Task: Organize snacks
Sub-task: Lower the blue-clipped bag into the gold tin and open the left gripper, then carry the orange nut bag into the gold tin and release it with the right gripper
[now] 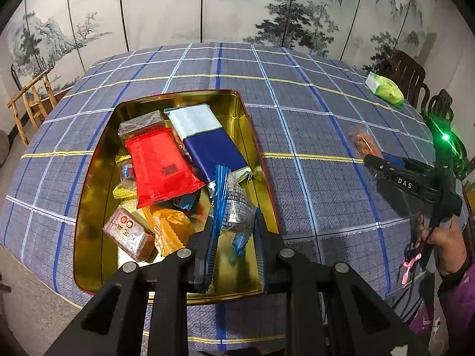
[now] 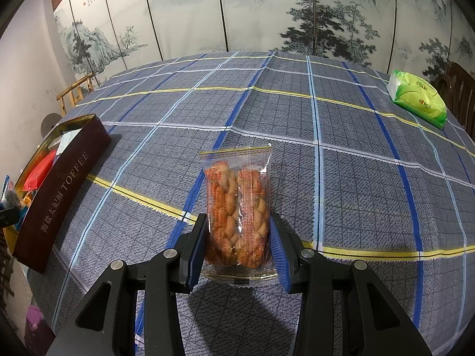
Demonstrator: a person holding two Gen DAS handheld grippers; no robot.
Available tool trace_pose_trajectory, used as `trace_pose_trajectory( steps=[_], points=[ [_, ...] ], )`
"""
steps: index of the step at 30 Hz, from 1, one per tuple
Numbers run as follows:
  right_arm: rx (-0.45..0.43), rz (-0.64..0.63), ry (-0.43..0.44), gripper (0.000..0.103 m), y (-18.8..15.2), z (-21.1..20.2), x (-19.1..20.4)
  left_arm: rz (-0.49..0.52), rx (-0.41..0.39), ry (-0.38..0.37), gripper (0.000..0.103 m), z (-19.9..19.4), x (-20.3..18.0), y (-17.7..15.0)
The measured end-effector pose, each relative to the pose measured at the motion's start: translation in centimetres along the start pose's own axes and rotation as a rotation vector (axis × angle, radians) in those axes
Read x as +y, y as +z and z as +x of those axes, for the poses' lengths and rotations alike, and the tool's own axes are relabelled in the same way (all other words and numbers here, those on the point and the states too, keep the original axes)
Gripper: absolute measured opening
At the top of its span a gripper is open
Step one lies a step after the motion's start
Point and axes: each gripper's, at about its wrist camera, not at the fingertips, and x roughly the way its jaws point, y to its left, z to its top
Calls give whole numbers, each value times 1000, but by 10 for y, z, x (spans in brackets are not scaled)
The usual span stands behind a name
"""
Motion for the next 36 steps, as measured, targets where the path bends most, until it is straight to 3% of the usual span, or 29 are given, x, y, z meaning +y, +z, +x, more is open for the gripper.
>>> trace_pose_trajectory(
  steps=[21, 25, 36],
  points=[
    [0, -5, -3, 42, 0, 0, 0, -2, -7, 35, 20, -2, -1, -3],
    [6, -29, -5, 42, -2, -1, 7, -6, -20, 54, 26, -11, 0, -5],
    [35, 21, 124, 41, -11, -17, 18, -53, -13, 93, 31, -19, 6, -11]
  ],
)
